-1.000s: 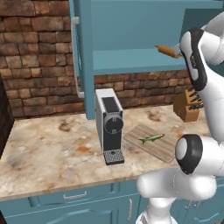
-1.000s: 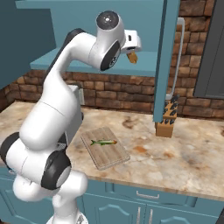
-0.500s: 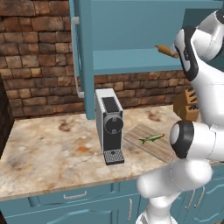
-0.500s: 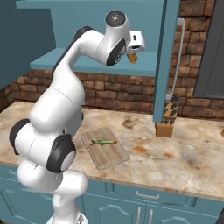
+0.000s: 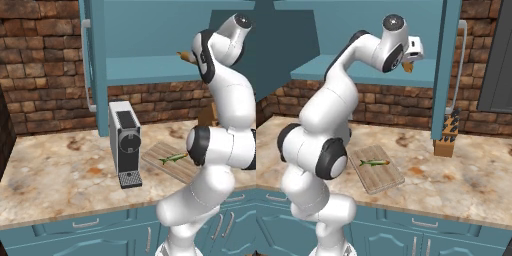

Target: Open the cabinet, retrieve the rolling pin, and place it next to the meat on the cutting board to prepare for tenderizing.

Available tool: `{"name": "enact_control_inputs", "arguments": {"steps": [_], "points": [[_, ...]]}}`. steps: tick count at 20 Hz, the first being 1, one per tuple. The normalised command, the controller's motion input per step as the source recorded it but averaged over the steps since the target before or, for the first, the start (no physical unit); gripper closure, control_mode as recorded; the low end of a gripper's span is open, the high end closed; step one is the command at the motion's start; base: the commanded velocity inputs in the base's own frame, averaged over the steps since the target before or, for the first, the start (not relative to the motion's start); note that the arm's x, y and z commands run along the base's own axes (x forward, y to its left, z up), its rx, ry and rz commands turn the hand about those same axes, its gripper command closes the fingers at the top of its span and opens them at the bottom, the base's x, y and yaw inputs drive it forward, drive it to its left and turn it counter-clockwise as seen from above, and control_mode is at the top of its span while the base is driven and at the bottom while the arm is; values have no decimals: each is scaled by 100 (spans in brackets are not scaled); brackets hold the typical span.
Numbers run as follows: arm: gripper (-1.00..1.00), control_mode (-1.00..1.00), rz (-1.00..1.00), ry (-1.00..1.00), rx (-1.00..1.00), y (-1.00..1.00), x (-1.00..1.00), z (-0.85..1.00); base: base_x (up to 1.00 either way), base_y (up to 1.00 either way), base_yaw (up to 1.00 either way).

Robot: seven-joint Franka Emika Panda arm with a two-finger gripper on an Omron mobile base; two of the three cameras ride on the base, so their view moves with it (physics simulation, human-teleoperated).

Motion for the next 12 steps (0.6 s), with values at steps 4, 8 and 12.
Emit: {"name": "enact_control_inputs", "arguments": {"steps": [4, 8, 12], "points": [[-100, -100, 0, 3, 0, -12, 44, -9, 0, 0, 0], [-100, -100, 0, 3, 0, -12, 42, -10, 0, 0, 0], [-100, -100, 0, 3, 0, -16, 42, -9, 0, 0, 0]]}}
